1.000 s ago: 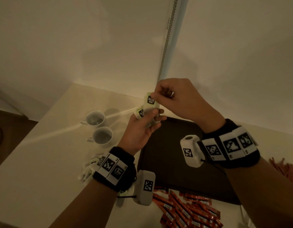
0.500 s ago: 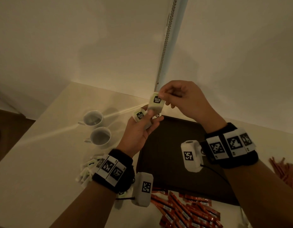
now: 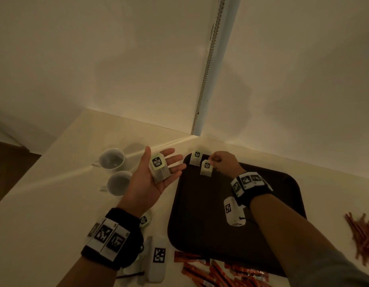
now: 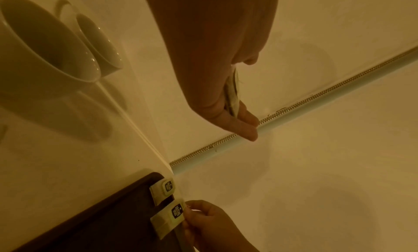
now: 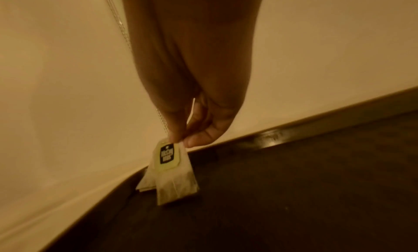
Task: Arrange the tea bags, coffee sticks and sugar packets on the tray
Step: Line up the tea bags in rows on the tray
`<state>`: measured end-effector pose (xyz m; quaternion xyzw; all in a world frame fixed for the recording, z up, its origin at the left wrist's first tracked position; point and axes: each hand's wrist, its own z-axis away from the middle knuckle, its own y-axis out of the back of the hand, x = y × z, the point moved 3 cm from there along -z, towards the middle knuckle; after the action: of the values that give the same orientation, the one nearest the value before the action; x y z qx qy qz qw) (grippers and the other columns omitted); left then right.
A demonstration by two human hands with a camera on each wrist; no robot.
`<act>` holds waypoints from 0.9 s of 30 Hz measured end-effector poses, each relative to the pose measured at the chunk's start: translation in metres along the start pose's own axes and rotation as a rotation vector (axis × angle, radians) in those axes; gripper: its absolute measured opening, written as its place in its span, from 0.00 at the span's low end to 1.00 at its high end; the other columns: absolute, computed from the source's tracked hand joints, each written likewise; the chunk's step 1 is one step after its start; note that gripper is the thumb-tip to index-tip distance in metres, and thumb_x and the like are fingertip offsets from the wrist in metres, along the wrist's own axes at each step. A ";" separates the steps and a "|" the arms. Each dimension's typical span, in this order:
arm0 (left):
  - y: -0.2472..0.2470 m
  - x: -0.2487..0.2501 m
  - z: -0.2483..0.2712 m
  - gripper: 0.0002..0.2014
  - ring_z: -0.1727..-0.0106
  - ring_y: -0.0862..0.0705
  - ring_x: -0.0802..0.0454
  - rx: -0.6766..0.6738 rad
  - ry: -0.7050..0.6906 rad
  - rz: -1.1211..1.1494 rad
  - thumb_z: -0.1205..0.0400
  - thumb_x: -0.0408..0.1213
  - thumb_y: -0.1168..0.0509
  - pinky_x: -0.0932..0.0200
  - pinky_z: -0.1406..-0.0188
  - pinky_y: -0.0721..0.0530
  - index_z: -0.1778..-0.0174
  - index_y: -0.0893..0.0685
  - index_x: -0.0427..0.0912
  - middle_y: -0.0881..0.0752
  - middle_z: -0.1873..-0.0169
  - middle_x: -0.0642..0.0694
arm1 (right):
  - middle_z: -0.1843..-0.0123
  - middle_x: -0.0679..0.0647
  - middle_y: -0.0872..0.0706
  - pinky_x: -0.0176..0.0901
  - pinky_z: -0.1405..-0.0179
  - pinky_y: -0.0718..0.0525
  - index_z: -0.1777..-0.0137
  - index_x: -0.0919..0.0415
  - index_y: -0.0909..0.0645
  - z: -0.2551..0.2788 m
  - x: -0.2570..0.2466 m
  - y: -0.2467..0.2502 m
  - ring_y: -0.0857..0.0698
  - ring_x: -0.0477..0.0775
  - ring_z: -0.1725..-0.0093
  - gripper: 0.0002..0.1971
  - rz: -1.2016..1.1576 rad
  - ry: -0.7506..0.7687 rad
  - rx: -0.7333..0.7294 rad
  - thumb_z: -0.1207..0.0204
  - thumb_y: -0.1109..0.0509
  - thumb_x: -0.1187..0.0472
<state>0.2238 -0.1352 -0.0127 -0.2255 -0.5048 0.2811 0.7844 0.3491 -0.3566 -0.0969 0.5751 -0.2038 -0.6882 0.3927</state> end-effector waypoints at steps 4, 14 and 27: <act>0.008 -0.002 -0.004 0.30 0.51 0.10 0.42 0.035 0.004 0.004 0.15 0.59 0.54 0.56 0.61 0.11 0.40 0.18 0.38 0.10 0.49 0.38 | 0.47 0.60 0.12 0.36 0.50 0.23 0.49 0.66 0.14 -0.020 0.009 -0.005 0.16 0.52 0.49 0.07 0.025 -0.028 0.121 0.23 0.30 0.65; 0.017 -0.005 -0.010 0.29 0.51 0.10 0.41 0.066 0.017 -0.002 0.14 0.58 0.54 0.56 0.60 0.10 0.40 0.18 0.38 0.10 0.48 0.37 | 0.45 0.59 0.12 0.40 0.42 0.22 0.47 0.66 0.13 -0.045 0.016 -0.009 0.15 0.56 0.44 0.09 0.082 -0.082 0.137 0.23 0.30 0.64; 0.003 -0.004 -0.012 0.42 0.51 0.10 0.44 -0.085 0.117 -0.113 0.20 0.69 0.65 0.58 0.61 0.11 0.35 0.20 0.41 0.11 0.46 0.37 | 0.49 0.53 0.14 0.38 0.51 0.21 0.46 0.59 0.16 -0.019 -0.055 0.010 0.18 0.46 0.54 0.10 -0.173 0.176 0.173 0.22 0.30 0.55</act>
<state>0.2333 -0.1367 -0.0217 -0.2458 -0.4816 0.2009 0.8169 0.3724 -0.3170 -0.0600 0.6801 -0.1768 -0.6463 0.2975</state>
